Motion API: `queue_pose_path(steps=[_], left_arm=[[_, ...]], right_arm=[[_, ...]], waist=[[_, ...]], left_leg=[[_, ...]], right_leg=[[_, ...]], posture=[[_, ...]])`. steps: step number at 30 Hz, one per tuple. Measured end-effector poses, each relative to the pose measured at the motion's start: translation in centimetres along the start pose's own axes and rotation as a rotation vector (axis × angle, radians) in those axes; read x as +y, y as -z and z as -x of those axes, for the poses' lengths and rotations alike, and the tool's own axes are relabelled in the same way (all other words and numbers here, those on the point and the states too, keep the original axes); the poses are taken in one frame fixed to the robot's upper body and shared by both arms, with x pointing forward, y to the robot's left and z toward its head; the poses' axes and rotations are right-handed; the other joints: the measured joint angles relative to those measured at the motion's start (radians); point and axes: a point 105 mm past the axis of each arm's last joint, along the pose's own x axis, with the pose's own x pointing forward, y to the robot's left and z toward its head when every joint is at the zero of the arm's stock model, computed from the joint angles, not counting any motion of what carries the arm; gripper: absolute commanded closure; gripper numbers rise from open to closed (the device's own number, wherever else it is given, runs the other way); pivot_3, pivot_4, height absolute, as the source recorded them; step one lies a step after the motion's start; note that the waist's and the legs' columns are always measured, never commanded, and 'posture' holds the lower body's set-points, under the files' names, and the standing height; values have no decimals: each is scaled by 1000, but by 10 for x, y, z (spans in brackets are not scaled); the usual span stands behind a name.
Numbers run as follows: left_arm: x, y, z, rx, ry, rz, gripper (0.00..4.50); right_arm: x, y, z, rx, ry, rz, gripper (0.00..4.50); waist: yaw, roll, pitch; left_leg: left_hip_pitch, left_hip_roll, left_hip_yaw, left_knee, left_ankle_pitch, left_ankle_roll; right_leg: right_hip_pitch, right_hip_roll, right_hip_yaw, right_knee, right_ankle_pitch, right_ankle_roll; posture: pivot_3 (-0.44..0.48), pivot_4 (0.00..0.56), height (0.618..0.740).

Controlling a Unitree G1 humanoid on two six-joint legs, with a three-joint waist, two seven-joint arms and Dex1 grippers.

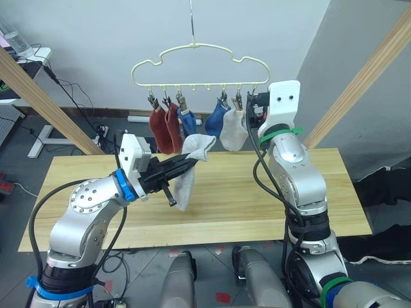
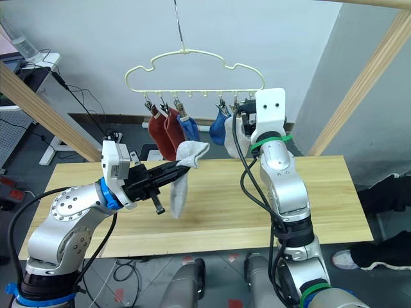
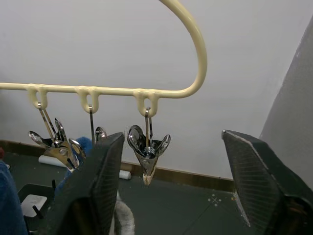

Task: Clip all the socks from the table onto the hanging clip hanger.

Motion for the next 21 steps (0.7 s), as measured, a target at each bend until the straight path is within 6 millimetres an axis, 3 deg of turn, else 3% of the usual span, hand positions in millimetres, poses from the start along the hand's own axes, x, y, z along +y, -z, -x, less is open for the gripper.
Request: queue_pose_path(steps=[21], left_arm=[[-3,-1,0,2,6,0,4500]], right_arm=[[6,16,-5,44,18,-15,1232]], waist=[[13,0,0]], left_leg=[[0,0,0,0,0,0]], right_leg=[[0,0,0,0,0,0]], posture=[[49,300,740]])
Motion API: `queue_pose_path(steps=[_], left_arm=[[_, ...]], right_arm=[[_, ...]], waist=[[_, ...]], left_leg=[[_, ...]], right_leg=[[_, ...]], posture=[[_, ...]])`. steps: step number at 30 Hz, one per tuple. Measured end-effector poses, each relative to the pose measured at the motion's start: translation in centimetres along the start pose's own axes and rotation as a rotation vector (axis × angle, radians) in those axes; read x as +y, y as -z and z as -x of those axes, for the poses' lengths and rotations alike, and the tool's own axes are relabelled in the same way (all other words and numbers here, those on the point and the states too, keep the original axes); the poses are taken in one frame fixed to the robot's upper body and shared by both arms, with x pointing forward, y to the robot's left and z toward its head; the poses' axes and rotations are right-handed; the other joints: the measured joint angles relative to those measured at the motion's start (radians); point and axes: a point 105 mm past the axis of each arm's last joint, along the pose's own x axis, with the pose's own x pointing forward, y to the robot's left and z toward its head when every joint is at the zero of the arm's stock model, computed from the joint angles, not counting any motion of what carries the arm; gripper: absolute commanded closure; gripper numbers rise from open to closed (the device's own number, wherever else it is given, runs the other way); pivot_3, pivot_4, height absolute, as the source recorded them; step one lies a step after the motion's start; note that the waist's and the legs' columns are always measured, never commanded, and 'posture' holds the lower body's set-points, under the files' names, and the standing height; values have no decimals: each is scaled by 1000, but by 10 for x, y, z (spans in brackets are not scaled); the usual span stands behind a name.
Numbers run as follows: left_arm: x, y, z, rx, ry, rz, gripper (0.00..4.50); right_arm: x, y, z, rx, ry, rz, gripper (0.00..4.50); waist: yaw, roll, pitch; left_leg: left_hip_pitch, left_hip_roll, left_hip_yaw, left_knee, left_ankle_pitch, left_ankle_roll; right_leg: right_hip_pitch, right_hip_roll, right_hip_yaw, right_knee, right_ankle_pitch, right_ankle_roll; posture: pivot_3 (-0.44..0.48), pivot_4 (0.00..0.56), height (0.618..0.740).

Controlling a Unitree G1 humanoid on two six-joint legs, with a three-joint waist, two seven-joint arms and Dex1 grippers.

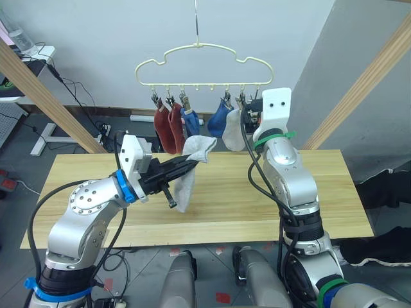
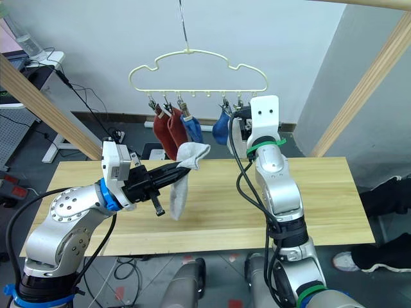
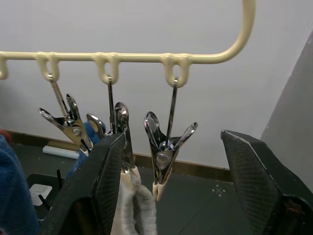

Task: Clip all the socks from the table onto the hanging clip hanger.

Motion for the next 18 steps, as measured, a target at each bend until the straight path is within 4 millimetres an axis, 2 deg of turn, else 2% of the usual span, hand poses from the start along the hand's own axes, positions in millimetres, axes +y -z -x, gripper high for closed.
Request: queue_pose_path(steps=[18], left_arm=[[-2,1,-2,1,-1,6,4500]], right_arm=[[4,-4,-12,-19,25,1,1232]], waist=[[0,0,0]], left_leg=[[0,0,0,0,0,0]], right_leg=[[0,0,0,0,0,0]], posture=[[43,306,740]])
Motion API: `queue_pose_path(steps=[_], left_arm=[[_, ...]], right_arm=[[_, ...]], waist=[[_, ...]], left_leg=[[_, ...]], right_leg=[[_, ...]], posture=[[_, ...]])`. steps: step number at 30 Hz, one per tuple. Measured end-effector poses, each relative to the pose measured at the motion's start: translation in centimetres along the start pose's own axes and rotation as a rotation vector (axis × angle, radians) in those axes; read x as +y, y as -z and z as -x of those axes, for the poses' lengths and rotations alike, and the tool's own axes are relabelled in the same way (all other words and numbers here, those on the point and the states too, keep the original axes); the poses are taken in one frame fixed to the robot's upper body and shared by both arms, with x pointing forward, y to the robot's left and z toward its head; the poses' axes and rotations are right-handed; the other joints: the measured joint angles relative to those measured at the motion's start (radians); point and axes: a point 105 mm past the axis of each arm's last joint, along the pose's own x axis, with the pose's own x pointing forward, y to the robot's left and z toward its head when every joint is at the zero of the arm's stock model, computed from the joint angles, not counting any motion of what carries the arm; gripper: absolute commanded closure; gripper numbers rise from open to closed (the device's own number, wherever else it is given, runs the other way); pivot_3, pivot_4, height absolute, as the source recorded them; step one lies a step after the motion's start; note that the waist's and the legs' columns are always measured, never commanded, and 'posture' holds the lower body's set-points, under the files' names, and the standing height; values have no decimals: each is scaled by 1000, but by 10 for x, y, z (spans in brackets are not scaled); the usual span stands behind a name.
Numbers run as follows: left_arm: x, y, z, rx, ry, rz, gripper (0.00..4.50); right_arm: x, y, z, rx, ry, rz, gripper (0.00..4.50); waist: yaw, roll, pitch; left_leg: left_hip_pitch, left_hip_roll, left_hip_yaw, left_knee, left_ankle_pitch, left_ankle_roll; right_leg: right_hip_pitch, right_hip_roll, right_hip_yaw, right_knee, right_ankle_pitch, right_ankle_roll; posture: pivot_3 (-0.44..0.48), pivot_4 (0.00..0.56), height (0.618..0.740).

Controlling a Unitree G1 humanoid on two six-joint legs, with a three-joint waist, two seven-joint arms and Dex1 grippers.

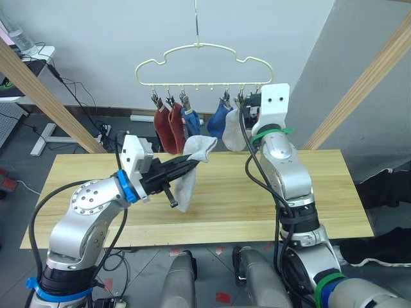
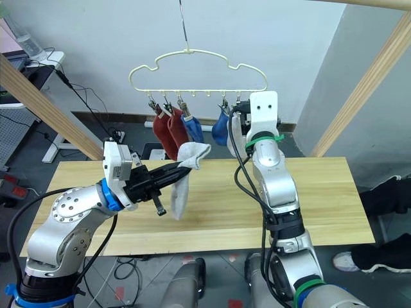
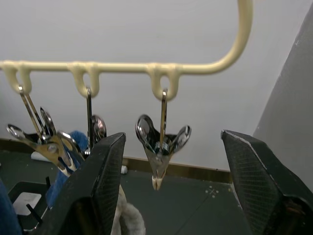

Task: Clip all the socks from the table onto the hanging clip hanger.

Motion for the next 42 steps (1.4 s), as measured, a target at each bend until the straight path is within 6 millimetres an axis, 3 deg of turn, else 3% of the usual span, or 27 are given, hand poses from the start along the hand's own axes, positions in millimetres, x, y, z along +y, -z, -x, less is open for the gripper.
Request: queue_pose_path(steps=[1,4,11,25,29,33,37,42], left_arm=[[0,0,0,0,0,0,4500],[0,0,0,-1,0,1,4500],[-1,0,-1,-7,-1,5,4500],[-2,2,0,-3,-3,11,4500],[-2,3,-1,-2,0,11,4500],[1,7,-7,-5,-8,8,4500],[2,6,-23,-50,-21,16,4500],[2,4,-35,-86,-22,-3,4500]], right_arm=[[0,0,0,-2,2,-2,1232],[2,0,-5,7,13,-23,1854],[10,-5,-6,-9,1,-48,4123],[9,-5,-6,0,-39,-41,4123],[-12,-5,-3,63,-139,-33,4123],[-30,-19,5,113,-276,-43,4123],[-28,-27,14,221,-448,-192,4123],[-21,-37,21,362,-508,-518,4123]], waist=[[0,0,0],[0,0,0],[0,0,0],[1,0,0],[6,1,1],[5,1,1],[0,2,2],[-11,2,2]], left_leg=[[0,0,0,0,0,0],[0,0,0,0,0,0],[0,0,0,0,0,0],[0,0,0,0,0,0],[0,0,-1,0,0,0],[0,-1,0,0,0,0],[0,-1,0,0,0,0],[0,1,-1,0,0,0]], right_leg=[[0,0,0,0,0,0],[0,0,0,0,0,0],[0,0,0,0,0,0],[0,0,0,0,0,0],[1,0,-1,0,0,0],[1,-1,0,0,0,0],[1,0,0,0,0,0],[0,1,0,1,0,0]], posture=[[42,306,740],[44,307,740],[50,310,740],[42,315,740],[29,320,740],[1,317,740],[-14,312,740],[-23,308,740]])
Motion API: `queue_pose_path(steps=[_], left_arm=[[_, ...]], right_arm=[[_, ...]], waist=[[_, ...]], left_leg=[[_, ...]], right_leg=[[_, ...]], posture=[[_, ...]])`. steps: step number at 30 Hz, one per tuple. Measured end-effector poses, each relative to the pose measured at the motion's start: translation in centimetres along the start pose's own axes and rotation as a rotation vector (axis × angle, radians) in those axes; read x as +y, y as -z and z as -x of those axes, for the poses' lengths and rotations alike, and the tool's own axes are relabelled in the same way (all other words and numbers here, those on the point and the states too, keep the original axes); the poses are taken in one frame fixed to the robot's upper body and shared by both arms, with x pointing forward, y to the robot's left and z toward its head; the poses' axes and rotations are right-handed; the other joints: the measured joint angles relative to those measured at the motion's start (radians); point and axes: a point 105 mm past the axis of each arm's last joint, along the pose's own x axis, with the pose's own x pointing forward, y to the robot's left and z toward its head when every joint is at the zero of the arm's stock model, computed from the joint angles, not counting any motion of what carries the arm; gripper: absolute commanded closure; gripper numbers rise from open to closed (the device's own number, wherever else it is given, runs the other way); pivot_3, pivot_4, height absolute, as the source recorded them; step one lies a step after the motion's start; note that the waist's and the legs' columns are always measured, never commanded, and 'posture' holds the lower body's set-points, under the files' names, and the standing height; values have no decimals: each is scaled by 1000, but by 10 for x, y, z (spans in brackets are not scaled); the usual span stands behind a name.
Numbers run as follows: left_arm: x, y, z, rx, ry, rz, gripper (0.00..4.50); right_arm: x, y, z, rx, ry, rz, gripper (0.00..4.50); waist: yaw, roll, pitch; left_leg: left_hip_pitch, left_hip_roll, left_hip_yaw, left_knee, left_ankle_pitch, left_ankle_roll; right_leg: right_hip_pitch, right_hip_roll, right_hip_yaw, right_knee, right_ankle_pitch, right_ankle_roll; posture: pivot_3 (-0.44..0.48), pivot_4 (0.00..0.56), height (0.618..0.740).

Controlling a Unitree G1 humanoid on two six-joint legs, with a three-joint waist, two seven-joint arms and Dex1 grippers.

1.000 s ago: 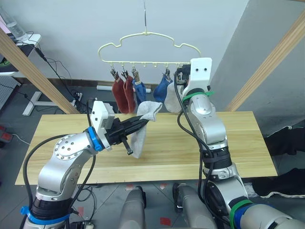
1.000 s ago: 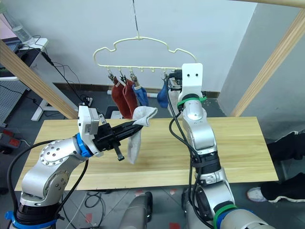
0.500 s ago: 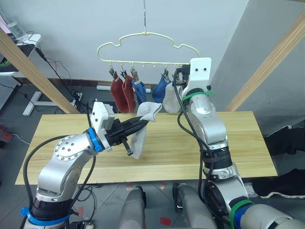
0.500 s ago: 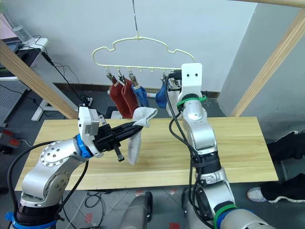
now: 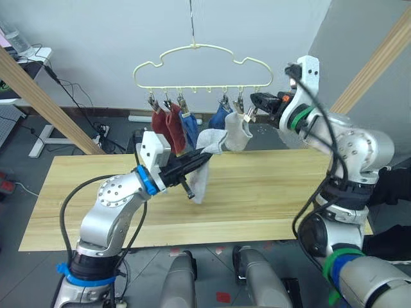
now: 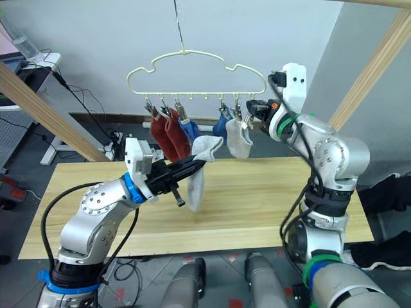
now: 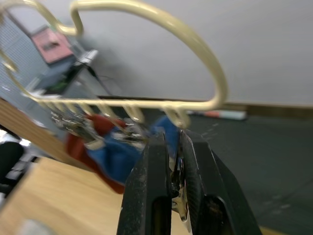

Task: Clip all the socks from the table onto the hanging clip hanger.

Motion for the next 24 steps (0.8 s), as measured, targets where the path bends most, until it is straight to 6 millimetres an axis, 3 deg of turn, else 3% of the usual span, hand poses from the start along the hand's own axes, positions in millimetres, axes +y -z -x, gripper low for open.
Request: queue_pose_path(steps=[3,9,16,24], left_arm=[[-1,5,-2,8,1,-6,4500],[-6,7,-10,-16,5,-30,4500],[-5,7,-18,-28,-2,-48,4500],[0,9,-24,-34,-16,-55,4500]], right_arm=[[1,8,1,38,-11,-99,4123],[3,6,-2,5,-2,-296,4123],[-2,5,0,-11,14,-357,4123],[9,5,-2,1,-25,-354,4123]], waist=[[0,0,0],[2,1,0],[-1,1,0],[-14,1,0]], left_leg=[[0,-1,0,0,0,0],[0,-1,1,0,0,0],[-1,-2,1,0,0,0],[-1,-2,1,0,0,0]], right_leg=[[0,-1,0,-1,0,0],[0,-1,1,-1,0,0],[0,-1,1,-1,0,0],[0,-1,1,-1,0,0]], posture=[[-25,305,740],[-25,304,740],[-35,310,740],[-43,315,740]])
